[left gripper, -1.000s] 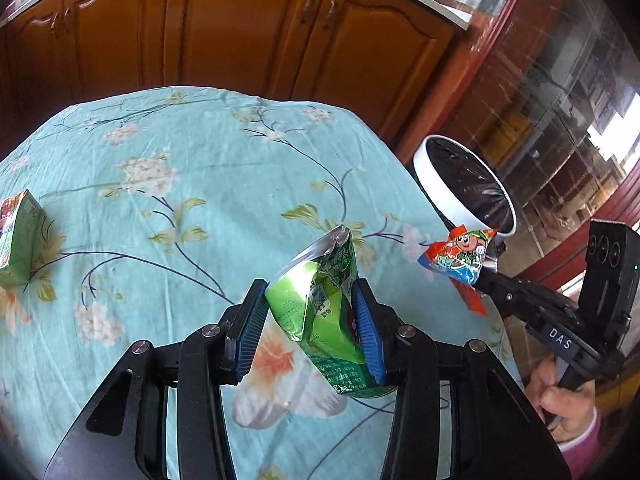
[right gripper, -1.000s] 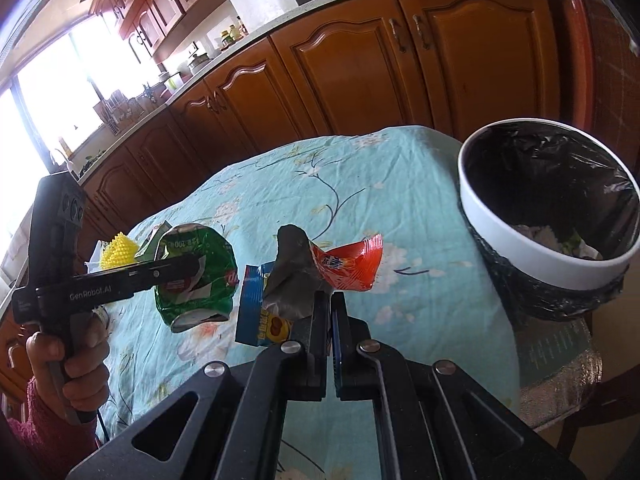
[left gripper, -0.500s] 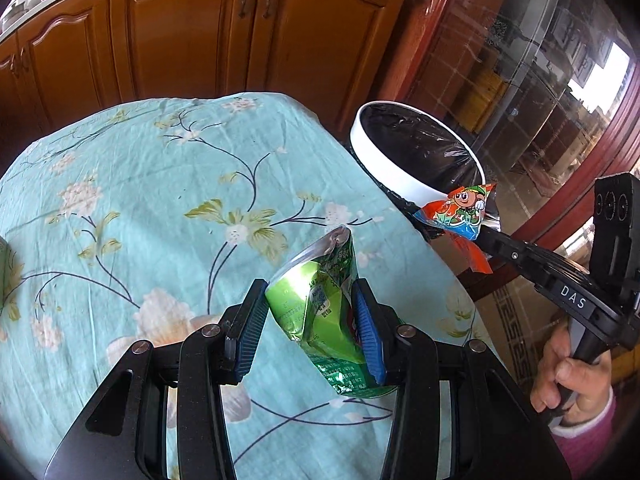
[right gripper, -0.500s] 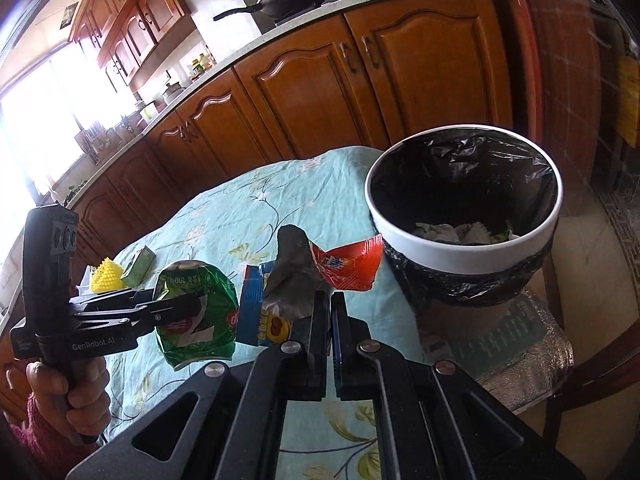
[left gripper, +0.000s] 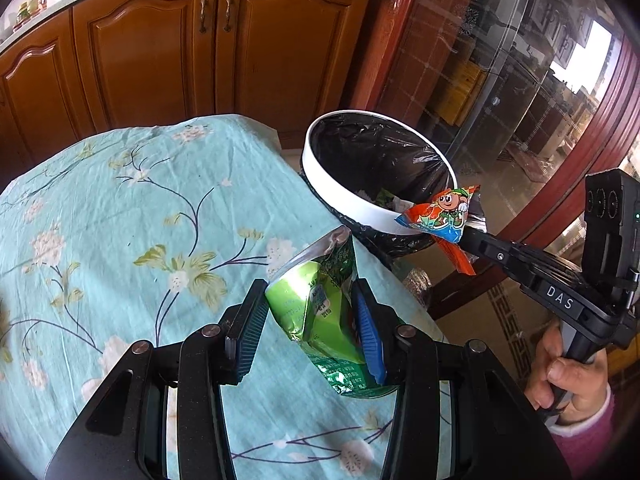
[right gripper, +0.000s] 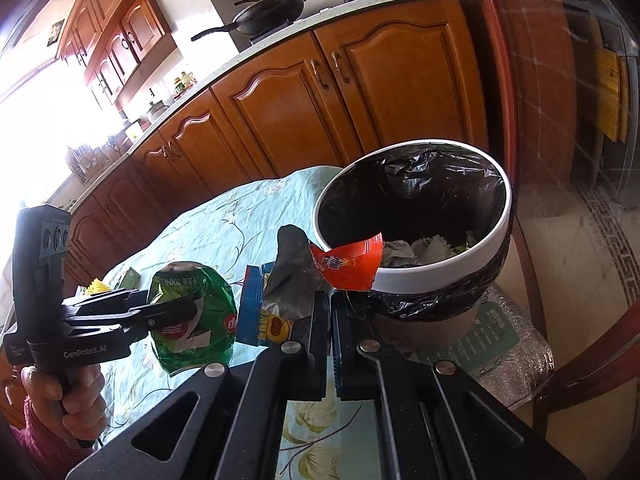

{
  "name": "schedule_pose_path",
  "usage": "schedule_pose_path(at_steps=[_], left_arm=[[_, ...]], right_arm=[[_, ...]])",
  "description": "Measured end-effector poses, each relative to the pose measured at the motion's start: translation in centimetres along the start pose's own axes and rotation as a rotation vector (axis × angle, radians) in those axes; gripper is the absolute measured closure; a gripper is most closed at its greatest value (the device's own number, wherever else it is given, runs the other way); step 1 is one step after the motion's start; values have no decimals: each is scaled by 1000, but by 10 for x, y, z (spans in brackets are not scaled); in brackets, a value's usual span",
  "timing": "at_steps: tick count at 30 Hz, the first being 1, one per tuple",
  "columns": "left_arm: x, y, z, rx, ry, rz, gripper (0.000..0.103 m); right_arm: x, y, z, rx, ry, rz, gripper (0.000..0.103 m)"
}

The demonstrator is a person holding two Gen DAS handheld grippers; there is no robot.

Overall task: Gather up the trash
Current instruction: 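Carry the can and wrapper over the bin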

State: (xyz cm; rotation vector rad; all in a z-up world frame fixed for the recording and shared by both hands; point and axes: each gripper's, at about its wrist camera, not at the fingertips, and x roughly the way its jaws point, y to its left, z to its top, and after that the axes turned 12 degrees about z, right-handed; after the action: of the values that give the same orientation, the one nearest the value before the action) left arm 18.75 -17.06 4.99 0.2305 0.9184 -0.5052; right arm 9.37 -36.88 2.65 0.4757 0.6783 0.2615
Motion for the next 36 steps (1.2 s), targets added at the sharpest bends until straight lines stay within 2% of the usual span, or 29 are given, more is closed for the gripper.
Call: schedule_pose_path(at_steps=[10, 21, 32, 36], left_arm=[[6, -17, 22, 22, -9, -18, 61], [21, -32, 61, 32, -8, -42, 61], [45, -55, 90, 87, -2, -4, 61], [57, -57, 101, 74, 22, -16, 61]], right_arm=[[-7, -17, 8, 11, -14, -21, 101], [-6, -37, 34, -4, -6, -66, 101], [2, -57, 57, -16, 16, -121, 101], [6, -64, 65, -22, 27, -139, 101]])
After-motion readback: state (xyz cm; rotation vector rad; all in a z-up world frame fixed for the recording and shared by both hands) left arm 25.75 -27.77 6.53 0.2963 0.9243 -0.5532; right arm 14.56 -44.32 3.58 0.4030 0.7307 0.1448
